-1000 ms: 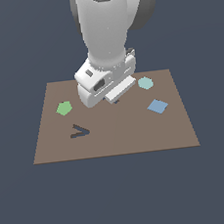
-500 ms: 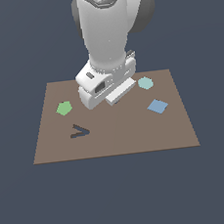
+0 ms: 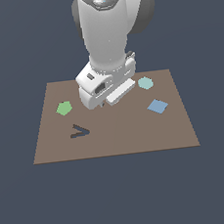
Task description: Insert a designated object into the corresponding slot on a board.
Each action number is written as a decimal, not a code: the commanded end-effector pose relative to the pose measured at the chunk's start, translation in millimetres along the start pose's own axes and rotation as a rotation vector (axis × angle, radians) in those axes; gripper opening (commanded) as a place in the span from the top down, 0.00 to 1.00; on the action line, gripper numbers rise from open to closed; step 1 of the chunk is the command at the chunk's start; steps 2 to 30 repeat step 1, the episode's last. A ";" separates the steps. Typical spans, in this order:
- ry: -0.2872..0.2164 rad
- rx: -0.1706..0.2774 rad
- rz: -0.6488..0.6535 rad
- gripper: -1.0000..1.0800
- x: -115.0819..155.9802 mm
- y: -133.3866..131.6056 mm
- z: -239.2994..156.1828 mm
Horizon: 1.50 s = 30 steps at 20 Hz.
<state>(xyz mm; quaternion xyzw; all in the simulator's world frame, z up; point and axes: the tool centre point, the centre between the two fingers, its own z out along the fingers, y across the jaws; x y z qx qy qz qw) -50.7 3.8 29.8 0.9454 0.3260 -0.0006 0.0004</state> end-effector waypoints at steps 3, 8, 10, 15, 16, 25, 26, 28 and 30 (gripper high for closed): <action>0.000 0.000 0.000 0.04 0.0 0.0 0.0; 0.000 0.000 0.000 0.04 0.0 0.0 0.0; 0.000 0.000 0.000 0.04 0.0 0.0 0.0; 0.000 0.000 0.000 0.04 0.0 0.0 0.0; 0.000 0.000 0.000 0.04 0.0 0.0 0.0; 0.000 0.000 0.000 0.04 0.0 0.0 0.0; 0.000 0.000 0.000 0.04 0.0 0.0 0.0; 0.000 0.000 0.000 0.04 0.0 0.0 0.0; 0.000 0.000 0.000 0.04 0.0 0.0 0.0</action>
